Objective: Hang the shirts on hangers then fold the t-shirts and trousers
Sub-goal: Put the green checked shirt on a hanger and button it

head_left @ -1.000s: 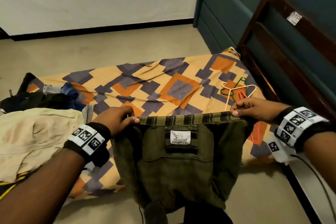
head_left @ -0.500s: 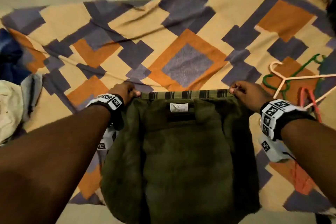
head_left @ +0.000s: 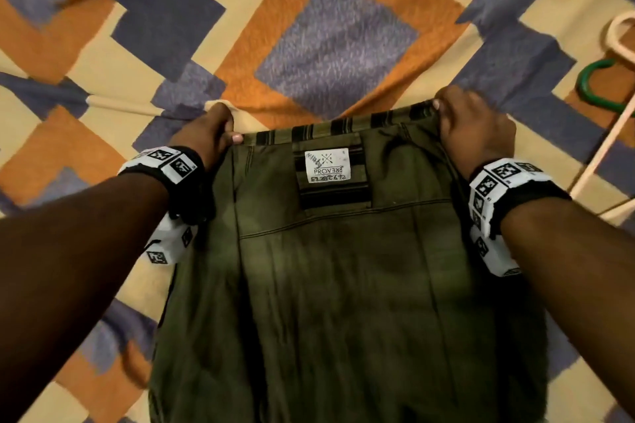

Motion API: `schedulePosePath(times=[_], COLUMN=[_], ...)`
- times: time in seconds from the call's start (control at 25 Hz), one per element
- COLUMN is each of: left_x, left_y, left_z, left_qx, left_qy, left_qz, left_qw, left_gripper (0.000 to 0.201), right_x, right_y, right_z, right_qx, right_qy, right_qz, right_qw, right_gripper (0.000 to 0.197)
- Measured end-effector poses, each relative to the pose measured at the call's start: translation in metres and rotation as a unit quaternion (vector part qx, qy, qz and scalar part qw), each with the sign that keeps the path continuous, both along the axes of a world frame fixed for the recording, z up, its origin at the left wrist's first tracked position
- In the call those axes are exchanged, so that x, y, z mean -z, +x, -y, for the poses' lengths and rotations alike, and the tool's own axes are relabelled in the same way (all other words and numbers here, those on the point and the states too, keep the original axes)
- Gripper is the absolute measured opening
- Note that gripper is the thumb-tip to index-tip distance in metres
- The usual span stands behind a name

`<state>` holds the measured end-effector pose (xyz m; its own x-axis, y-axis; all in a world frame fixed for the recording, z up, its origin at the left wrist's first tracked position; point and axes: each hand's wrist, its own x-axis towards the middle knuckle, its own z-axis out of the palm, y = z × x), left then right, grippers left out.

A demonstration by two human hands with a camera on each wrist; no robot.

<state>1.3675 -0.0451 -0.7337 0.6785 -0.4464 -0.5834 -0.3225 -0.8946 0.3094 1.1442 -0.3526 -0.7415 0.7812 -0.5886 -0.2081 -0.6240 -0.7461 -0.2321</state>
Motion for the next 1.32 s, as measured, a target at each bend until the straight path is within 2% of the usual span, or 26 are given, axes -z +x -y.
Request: schedulePosePath(times=[0.12,0.2,0.28,0.36,0.44,0.56,0.68,0.76,0.84,0.92,1.0,1.08,1.16,1.24,1.32], left_x=[-0.010,-0.022,-0.036,-0.058,-0.080,-0.089,-0.072,-0.051,-0.030,-0.022,-0.018,-0.018,-0.021,-0.030,-0.045], left_y=[0.004,-0.002,-0.019,-0.051,-0.090,-0.148,-0.189,-0.203,-0.206,-0.203,-0.200,-0.195,-0.191,-0.185,-0.178], left_z=[0.006,0.012,0.019,0.032,0.055,0.126,0.197,0.216,0.216,0.205,0.200,0.199,0.198,0.192,0.180], left_qx=[0.006,0.019,0.030,0.012,0.065,0.196,0.255,0.254,0.220,0.212,0.222,0.224,0.229,0.242,0.255], left_qy=[0.005,0.038,0.077,0.053,0.007,0.005,0.055,0.104,0.117,0.107,0.101,0.096,0.095,0.084,0.050], left_qz=[-0.016,-0.011,0.073,0.168,0.220,0.167,0.077,0.022,-0.003,0.003,0.007,0.005,-0.012,-0.027,-0.022], left_qw=[1.000,0.999,0.994,0.984,0.973,0.966,0.962,0.961,0.968,0.971,0.970,0.970,0.969,0.966,0.965], left_gripper=[0.024,0.025,0.024,0.034,0.048,0.067,0.086,0.094,0.099,0.100,0.100,0.100,0.099,0.095,0.084], right_x=[-0.013,-0.027,-0.041,-0.056,-0.070,-0.084,-0.088,-0.080,-0.066,-0.049,-0.043,-0.058,-0.087,-0.120,-0.142], right_y=[0.002,0.002,-0.006,-0.026,-0.054,-0.108,-0.146,-0.157,-0.156,-0.149,-0.141,-0.134,-0.129,-0.123,-0.115], right_z=[0.012,0.016,0.013,0.013,0.020,0.054,0.092,0.104,0.102,0.089,0.081,0.076,0.067,0.049,0.028], right_qx=[-0.031,-0.037,-0.023,-0.005,0.006,0.029,0.099,0.148,0.163,0.166,0.202,0.260,0.315,0.307,0.264], right_qy=[0.007,0.042,0.082,0.065,0.020,-0.029,0.005,0.066,0.104,0.110,0.098,0.097,0.092,0.091,0.122], right_qz=[-0.001,-0.024,-0.027,-0.010,0.002,-0.011,-0.052,-0.064,-0.071,-0.080,-0.076,-0.045,0.036,0.167,0.271], right_qw=[1.000,0.998,0.996,0.998,1.000,0.999,0.994,0.985,0.978,0.977,0.972,0.960,0.944,0.932,0.917], right_gripper=[0.028,0.028,0.033,0.045,0.049,0.043,0.034,0.035,0.040,0.047,0.044,0.034,0.023,0.019,0.017])
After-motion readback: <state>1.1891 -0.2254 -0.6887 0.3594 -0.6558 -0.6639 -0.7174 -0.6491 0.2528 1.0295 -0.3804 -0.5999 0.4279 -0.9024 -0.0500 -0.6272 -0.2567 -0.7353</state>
